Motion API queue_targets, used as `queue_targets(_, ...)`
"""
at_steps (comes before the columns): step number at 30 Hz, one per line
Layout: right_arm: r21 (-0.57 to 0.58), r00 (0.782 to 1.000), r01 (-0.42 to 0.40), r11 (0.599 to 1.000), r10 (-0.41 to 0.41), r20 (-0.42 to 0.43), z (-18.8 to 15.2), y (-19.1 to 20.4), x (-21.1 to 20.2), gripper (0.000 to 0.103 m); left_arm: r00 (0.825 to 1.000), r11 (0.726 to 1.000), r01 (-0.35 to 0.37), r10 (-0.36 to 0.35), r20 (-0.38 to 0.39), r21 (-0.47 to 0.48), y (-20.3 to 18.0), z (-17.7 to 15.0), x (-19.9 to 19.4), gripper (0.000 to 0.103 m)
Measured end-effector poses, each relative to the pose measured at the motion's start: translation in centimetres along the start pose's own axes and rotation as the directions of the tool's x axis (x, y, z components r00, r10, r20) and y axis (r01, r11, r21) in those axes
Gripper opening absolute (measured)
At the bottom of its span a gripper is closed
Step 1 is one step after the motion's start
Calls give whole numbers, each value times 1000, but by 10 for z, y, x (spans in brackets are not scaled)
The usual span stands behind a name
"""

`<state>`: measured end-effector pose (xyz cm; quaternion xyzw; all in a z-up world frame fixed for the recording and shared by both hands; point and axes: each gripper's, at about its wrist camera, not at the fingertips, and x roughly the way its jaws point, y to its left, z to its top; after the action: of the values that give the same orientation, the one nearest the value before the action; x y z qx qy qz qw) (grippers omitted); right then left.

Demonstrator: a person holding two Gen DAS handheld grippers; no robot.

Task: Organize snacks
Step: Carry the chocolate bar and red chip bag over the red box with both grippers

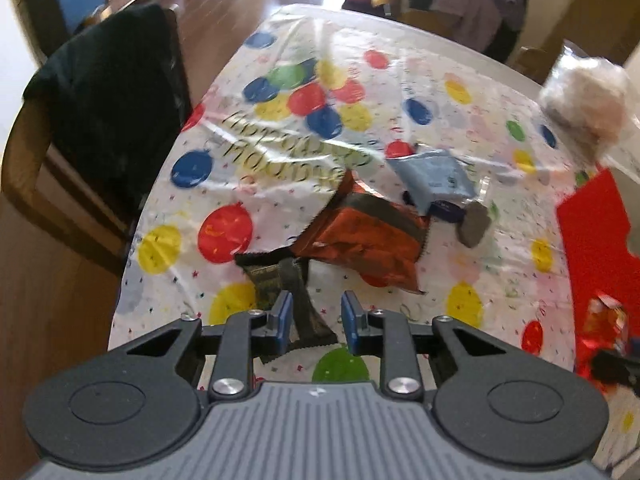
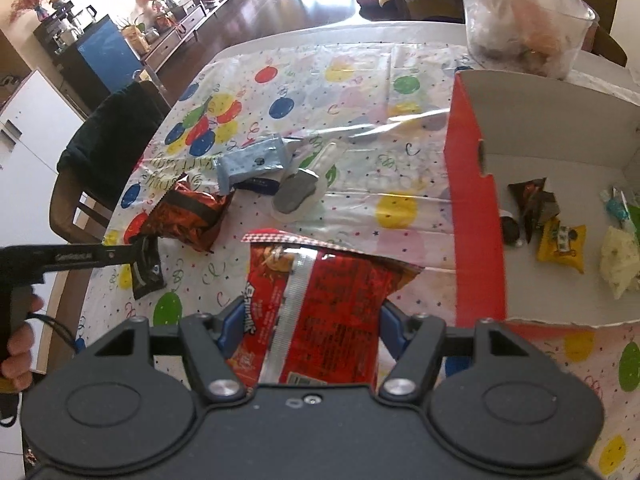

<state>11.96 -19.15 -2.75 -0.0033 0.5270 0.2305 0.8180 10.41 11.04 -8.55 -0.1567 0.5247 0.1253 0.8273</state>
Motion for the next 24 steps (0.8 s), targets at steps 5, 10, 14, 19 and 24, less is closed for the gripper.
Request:
queue_targets(5, -9, 1000, -16, 1000, 16, 15, -4, -3, -8, 65, 997, 995, -58, 53, -54, -83, 12, 2, 25, 53)
queue_targets(10, -1, 1000, -16, 1000, 16, 18, -6, -7, -10, 65, 994, 988, -102, 96, -56, -116, 15, 3, 43, 67)
queue_targets(14, 11, 1000, -10, 1000, 10, 19, -7, -10, -11, 65, 995, 989, -91, 85, -51, -119, 13, 4, 50, 53)
queue_targets(19, 23, 1000, -2, 1000, 2, 26, -7, -11, -13, 65, 994, 991, -106, 103, -36, -82, 7, 3, 49, 36)
queue_targets(24, 24, 1000, 3, 1000, -4, 30, -6, -10, -13, 65, 994, 990, -110, 108, -23, -89, 8, -1, 45, 32)
